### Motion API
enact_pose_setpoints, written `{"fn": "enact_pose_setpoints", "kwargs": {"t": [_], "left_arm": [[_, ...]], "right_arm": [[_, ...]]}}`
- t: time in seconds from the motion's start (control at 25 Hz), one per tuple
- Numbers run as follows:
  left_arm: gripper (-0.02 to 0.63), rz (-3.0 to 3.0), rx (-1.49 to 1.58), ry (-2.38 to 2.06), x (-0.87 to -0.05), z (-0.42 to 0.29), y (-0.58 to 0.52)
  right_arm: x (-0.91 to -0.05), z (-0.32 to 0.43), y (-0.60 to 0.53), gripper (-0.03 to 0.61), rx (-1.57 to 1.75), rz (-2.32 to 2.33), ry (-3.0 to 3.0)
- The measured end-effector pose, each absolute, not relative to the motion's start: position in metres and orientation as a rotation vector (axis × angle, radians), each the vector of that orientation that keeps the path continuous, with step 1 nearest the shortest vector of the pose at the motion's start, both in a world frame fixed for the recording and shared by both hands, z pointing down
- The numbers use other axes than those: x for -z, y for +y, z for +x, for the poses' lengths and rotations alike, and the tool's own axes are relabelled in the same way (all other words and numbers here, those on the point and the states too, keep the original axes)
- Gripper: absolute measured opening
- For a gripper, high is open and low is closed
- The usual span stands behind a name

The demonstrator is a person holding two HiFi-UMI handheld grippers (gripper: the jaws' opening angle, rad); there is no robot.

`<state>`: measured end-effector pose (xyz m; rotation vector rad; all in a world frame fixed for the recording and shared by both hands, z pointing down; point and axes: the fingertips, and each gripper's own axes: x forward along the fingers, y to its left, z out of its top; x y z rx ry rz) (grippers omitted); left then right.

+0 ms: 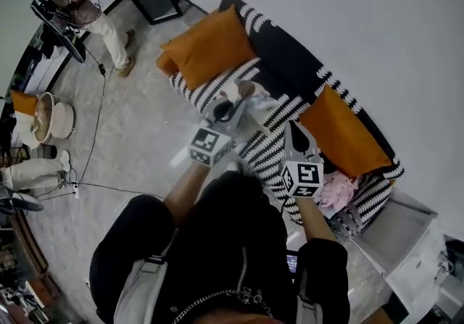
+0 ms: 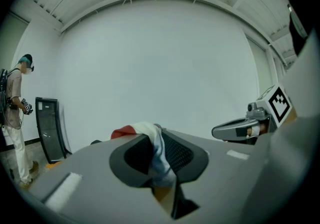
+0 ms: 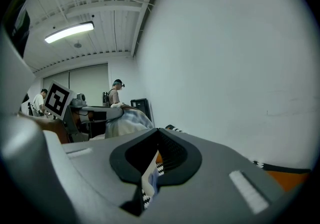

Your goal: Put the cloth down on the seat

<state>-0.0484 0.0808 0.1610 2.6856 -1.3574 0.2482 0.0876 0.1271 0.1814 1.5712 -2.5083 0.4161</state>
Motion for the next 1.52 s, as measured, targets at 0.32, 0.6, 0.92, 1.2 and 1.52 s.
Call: {"fn": "enact_pose_setpoints", "kwargs": {"t": [0.32,0.6,0.92,1.2,1.52], "left_arm": [[0.06,2.688,-0.25,-1.386,-0.14,-0.049,0.071],[0.06,2.75,-0.149,-1.378,-0.117,-0.043,0.054],[0.06,2.785,-0.164,-1.328,-0.139,-0.038,0.019],[0.06,2.785,-0.177,-1.319,-0.183,-0.038,-0.008],[0.06,2.772,-0.25,-1.261,-0.245,-0.028,-0.042]], "right_arm": [[-0.195,0.094,0.117,0.003,-0.467,1.545,-2.499],[-0.203,0.096,0.105,0.003,-0.477,1.548,-2.476],[-0.208,0.095,0.089,0.003,-0.517,1.58,-2.449],[-0.219,0.098,0.075,0.003,-0.535,1.616,-2.391],[-0.252,0.111,0.068,0.003,-0.606,1.64,-2.295]]}}
